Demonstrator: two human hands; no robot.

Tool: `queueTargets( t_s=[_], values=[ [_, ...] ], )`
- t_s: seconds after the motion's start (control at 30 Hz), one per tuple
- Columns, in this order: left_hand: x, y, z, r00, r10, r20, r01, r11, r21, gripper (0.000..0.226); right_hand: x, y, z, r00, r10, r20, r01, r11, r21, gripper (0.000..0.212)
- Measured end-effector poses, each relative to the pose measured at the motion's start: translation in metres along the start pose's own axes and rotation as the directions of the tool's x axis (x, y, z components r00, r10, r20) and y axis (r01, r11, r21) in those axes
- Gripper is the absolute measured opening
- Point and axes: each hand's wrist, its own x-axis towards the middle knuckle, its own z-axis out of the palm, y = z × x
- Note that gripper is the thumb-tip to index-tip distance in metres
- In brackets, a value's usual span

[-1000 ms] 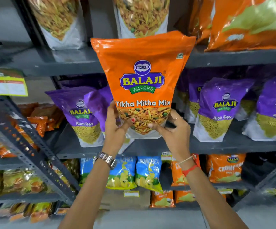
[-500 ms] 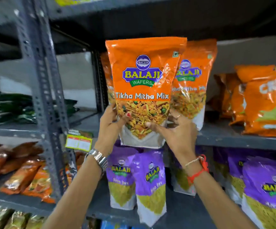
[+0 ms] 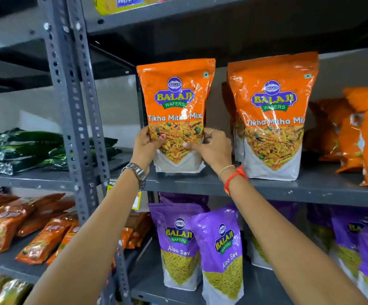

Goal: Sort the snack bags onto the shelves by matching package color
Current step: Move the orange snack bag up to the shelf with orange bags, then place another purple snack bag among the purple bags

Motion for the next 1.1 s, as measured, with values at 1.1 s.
queueTargets(
  t_s=[1.1],
  values=[
    [-0.24, -0.244, 0.092, 0.844, -0.52, -0.134, 0.465, 0.832, -0.301, 0.046, -0.196, 0.254, -0.03, 0.762, 0.606, 0.23, -0.644, 0.745, 0.174, 0.075]
  ],
)
